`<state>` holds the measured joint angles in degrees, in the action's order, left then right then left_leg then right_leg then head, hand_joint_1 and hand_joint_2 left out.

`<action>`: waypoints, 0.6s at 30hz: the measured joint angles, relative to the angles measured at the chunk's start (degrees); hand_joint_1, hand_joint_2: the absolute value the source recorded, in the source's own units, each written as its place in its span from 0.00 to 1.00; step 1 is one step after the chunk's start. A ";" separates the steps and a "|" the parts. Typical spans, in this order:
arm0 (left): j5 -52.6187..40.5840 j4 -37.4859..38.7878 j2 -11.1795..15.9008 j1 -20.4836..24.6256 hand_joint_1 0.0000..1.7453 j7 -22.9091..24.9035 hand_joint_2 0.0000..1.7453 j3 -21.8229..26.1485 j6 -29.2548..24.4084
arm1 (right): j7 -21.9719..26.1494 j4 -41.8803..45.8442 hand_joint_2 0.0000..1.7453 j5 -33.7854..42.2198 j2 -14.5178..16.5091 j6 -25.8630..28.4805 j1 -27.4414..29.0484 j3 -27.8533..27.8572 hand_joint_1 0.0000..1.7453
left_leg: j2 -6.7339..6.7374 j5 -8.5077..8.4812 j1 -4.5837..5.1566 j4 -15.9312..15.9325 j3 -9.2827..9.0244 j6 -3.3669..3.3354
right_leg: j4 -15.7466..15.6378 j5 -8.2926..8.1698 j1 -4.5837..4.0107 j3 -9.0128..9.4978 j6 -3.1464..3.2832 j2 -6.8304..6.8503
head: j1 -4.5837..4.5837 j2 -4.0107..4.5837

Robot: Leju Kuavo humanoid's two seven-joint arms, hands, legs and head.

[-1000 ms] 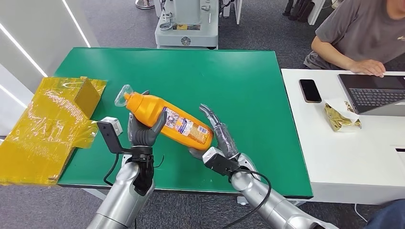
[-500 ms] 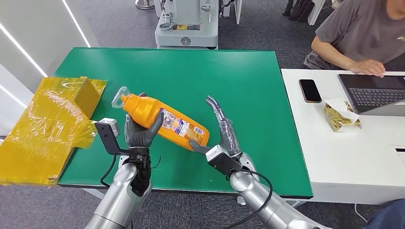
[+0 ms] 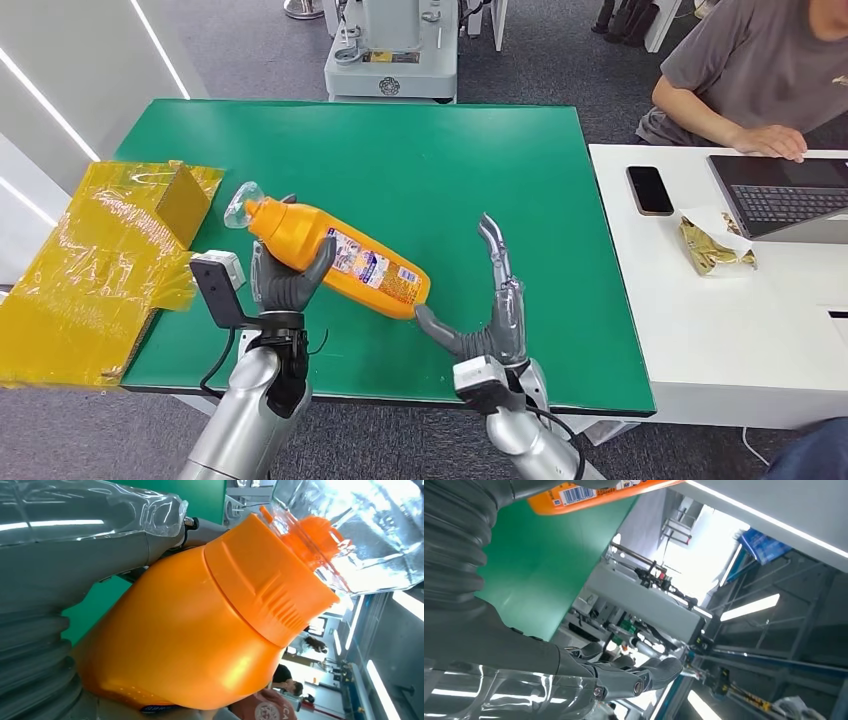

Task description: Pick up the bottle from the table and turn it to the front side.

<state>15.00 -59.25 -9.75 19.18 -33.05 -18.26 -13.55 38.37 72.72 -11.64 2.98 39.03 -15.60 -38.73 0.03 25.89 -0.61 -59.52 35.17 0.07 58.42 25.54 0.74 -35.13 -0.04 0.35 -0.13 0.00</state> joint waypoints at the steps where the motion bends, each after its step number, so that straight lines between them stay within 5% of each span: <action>1: -0.75 -0.67 0.02 -0.14 1.00 0.57 1.00 0.13 -0.07 | -0.18 1.75 1.00 -1.27 0.26 0.01 1.78 1.10 0.00 | 0.00 0.00 0.00 0.00 0.00 0.00 | 0.00 0.00 0.00 0.00 0.00 0.00 | 0.00 0.00; 9: -5.41 -4.92 -0.12 -2.00 1.00 3.33 1.00 1.53 -0.04 | -1.15 12.51 1.00 -5.38 2.30 0.01 14.14 7.37 0.00 | 0.02 0.03 0.00 0.03 0.00 0.02 | -0.01 0.03 0.00 -0.01 0.01 -0.01 | -0.01 0.00; 18: -12.80 -9.15 -0.14 -4.23 1.00 4.09 1.00 2.97 -4.52 | -0.45 17.55 1.00 -7.96 3.46 0.01 19.90 10.12 0.00 | 0.03 0.03 0.00 0.04 -0.01 0.02 | 0.00 0.03 0.00 0.00 0.02 -0.01 | -0.01 0.00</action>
<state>2.20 -68.40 -9.89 14.95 -28.96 -15.29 -18.07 37.92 90.26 -19.61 6.44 39.04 4.30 -28.62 0.06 25.91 -0.61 -59.48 35.16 0.08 58.42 25.57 0.74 -35.13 -0.02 0.34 -0.13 0.00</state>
